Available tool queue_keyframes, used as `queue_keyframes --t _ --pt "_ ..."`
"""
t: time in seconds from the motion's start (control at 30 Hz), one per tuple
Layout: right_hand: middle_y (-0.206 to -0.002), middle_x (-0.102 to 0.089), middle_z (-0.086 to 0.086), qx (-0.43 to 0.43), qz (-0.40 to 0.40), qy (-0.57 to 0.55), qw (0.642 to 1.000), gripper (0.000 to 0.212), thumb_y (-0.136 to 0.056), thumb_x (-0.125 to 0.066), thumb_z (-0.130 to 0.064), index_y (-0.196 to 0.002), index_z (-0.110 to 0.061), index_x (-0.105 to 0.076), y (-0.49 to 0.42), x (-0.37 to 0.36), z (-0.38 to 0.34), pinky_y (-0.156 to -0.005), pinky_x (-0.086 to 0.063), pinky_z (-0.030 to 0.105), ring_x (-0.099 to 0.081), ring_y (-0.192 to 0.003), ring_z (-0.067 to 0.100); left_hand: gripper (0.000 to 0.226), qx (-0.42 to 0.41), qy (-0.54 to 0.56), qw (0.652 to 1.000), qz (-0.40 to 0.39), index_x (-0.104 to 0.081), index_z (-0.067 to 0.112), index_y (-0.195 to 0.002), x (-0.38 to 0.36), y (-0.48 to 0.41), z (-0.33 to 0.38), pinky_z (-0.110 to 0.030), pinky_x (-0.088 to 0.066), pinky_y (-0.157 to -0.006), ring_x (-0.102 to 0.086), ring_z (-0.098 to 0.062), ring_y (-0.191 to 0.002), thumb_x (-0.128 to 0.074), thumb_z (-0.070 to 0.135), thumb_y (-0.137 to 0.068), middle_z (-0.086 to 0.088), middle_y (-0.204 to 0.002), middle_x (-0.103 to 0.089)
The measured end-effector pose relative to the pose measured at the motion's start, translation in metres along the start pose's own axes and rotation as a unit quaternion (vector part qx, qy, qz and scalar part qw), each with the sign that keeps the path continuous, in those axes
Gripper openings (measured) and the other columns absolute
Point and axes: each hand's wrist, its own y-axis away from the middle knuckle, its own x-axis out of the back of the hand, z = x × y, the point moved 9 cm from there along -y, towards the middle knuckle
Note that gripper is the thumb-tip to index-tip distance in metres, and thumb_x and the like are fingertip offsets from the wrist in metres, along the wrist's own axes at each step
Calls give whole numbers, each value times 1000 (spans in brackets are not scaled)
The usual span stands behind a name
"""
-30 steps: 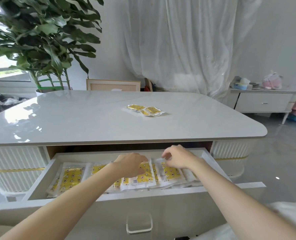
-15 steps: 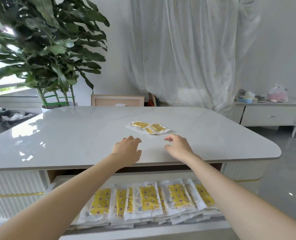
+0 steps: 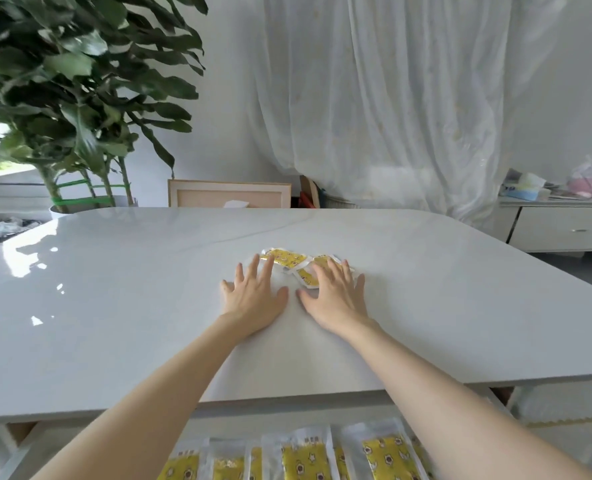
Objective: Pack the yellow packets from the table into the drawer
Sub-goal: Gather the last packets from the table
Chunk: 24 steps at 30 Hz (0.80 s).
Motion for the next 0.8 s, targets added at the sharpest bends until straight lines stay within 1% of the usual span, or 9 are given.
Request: queue_keyframes --t 0.1,0.17,0.2,0.27,0.33,0.4,0.53,0.67,0.8 --pt "-161 -10 -8 -36 -29 8 999 62 -90 -38 -62 -146 -38 -27 -12 -8 10 -114 -2 59 4 -147 33 69 -18 21 1000 1 -6 38 -150 -7 -26 0 -52 -13 -113 -1 -29 -147 -41 49 -91 12 -159 -4" --pt "-160 -13 -8 -47 -40 24 998 60 -89 -33 -66 -144 -44 -28 -15 -10 13 -113 -6 59 -5 -144 39 66 -18 17 1000 -4 -8 45 -148 -11 -39 -1 -51 -12 -113 -2 -26 -148 -39 52 -90 16 -159 -7" --pt "-160 -15 -8 -47 -45 33 997 58 -89 -31 -65 -143 -46 -29 -15 -11 13 -112 -9 58 -10 -143 40 63 -17 10 1000 -12 -11 47 -147 -14 -44 -1 -51 -11 -113 -4 -23 -148 -36 53 -90 17 -158 -9" --pt "-159 -18 -6 -46 -48 44 997 54 -90 -29 -60 -143 -47 -30 -13 -11 13 -112 -12 53 -18 -140 41 51 -30 -12 999 -29 -20 48 -145 -20 -50 2 -52 -12 -113 -14 -17 -146 -29 48 -94 18 -157 -16" --pt "-159 -17 -5 -48 -52 49 996 52 -92 -29 -55 -144 -46 -29 -10 -9 12 -112 -14 49 -20 -139 41 45 -39 -20 999 -30 -31 48 -142 -21 -49 2 -54 -12 -113 -20 -12 -144 -22 41 -99 18 -155 -21" --pt "-160 -17 -4 -48 -59 54 996 52 -93 -28 -51 -145 -46 -28 -5 -8 11 -113 -15 47 -21 -139 40 44 -37 -8 999 -31 -36 46 -141 -20 -44 0 -52 -11 -114 -21 -10 -144 -19 37 -101 17 -155 -23" --pt "-160 -17 -4 -43 -70 54 995 50 -94 -28 -48 -144 -48 -29 14 -2 6 -114 -18 43 -24 -138 39 44 -42 15 998 -34 -37 43 -141 -15 -25 -5 -48 -9 -116 -19 -9 -144 -20 33 -102 15 -155 -24" --pt "-159 -19 -3 -38 -76 51 995 50 -93 -30 -46 -142 -47 -33 43 7 -3 -112 -22 41 -29 -134 38 43 -44 38 998 -31 -38 40 -142 -7 5 -14 -44 -7 -118 -17 -11 -145 -22 30 -103 13 -155 -24" --pt "-157 -24 -5 -29 -97 39 994 50 -91 -35 -46 -141 -48 -36 71 16 -16 -111 -27 40 -32 -133 35 42 -50 53 997 -23 -41 36 -141 4 40 -22 -39 -11 -118 -18 -14 -145 -25 29 -103 10 -155 -26"
